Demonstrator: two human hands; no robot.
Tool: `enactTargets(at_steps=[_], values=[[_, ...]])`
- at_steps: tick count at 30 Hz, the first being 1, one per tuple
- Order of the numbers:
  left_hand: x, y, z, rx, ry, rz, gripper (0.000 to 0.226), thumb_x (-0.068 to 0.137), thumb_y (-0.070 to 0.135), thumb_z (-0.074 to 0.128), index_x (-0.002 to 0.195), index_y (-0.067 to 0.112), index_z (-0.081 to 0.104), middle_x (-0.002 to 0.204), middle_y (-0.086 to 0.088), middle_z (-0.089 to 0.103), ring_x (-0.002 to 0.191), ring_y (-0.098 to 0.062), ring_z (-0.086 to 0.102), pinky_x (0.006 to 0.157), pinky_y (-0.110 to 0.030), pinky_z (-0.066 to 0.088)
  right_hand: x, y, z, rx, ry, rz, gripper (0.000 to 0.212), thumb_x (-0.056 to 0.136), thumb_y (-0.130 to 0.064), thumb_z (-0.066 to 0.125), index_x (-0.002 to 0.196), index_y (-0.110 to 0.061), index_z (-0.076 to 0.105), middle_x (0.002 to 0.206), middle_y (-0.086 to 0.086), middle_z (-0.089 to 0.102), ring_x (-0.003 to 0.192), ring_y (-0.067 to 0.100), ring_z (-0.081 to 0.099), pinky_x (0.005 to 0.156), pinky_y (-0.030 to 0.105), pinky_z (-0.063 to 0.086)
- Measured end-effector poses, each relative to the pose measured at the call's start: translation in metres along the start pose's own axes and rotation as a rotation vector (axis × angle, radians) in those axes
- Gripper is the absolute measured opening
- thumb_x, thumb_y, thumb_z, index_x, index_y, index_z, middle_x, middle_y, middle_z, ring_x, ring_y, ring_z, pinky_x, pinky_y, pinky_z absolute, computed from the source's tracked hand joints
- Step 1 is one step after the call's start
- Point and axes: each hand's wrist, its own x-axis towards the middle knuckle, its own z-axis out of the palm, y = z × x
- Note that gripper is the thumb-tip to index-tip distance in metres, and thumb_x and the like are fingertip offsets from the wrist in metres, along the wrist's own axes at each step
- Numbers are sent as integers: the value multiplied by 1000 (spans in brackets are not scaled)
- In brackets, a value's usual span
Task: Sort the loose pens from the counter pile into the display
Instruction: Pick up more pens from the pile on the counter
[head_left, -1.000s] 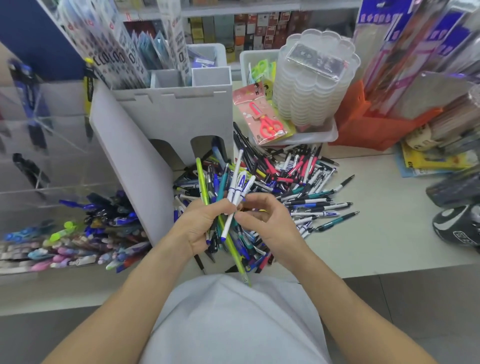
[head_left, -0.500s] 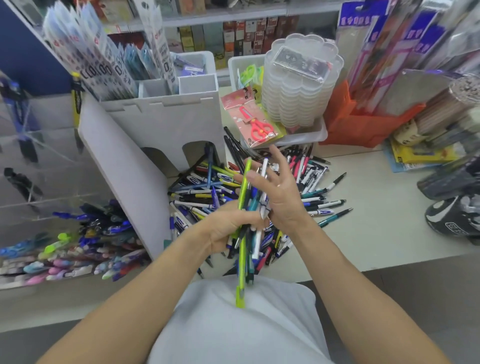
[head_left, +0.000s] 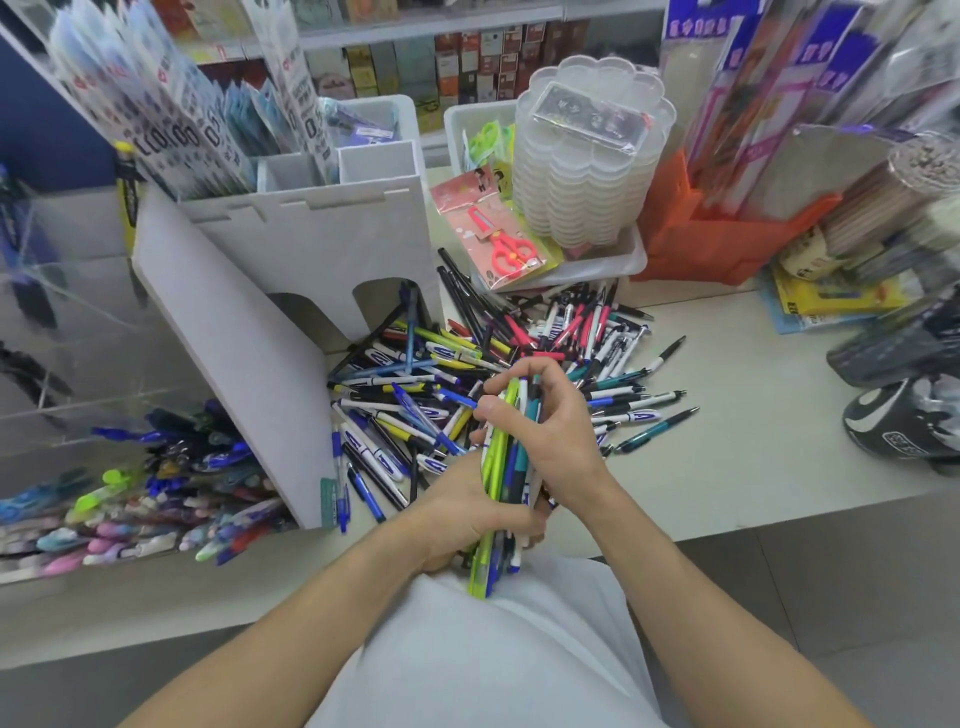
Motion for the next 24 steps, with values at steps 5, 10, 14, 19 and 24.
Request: enactTargets(at_steps=[5, 10, 14, 19, 24], values=[[8, 12, -10, -47, 77, 86, 26, 73, -19, 69, 86, 3, 65, 74, -8, 68, 70, -23, 65, 67, -33, 54, 10, -10, -5, -198, -11, -192, 53, 79, -3, 82, 124, -18, 58, 119, 1, 67, 104, 22, 66, 91, 37, 57], [-3, 1, -17, -241, -128, -65, 28, 74, -4, 71, 102, 3, 67, 90, -13, 71, 86, -23, 69, 77, -30, 56, -8, 17, -2, -284, -71, -101, 25, 88, -7, 74, 111, -15, 67, 118, -3, 69, 108, 13, 66, 94, 35, 52], [1, -6, -12, -381, -193, -86, 32, 76, -3, 69, 108, 2, 67, 93, -24, 67, 83, -34, 68, 79, -42, 58, -17, 25, -6, -219, -93, -18, 47, 92, -41, 69, 135, -26, 56, 132, -8, 62, 121, 18, 63, 103, 45, 50], [3, -9, -4, -243, -178, -97, 28, 73, -6, 71, 99, 1, 63, 82, -19, 66, 70, -30, 68, 69, -37, 57, -18, 21, -10, -244, 32, -75, 57, 88, -38, 70, 139, -23, 50, 122, -4, 65, 111, 10, 65, 95, 30, 51], [5, 0, -8, -21, 29, -2, 23, 68, -11, 69, 79, 9, 66, 72, -14, 65, 66, -26, 62, 67, -35, 53, -8, 9, -1, -306, 127, -112, 36, 91, -40, 67, 126, -33, 60, 126, -12, 60, 115, 5, 59, 98, 26, 49]])
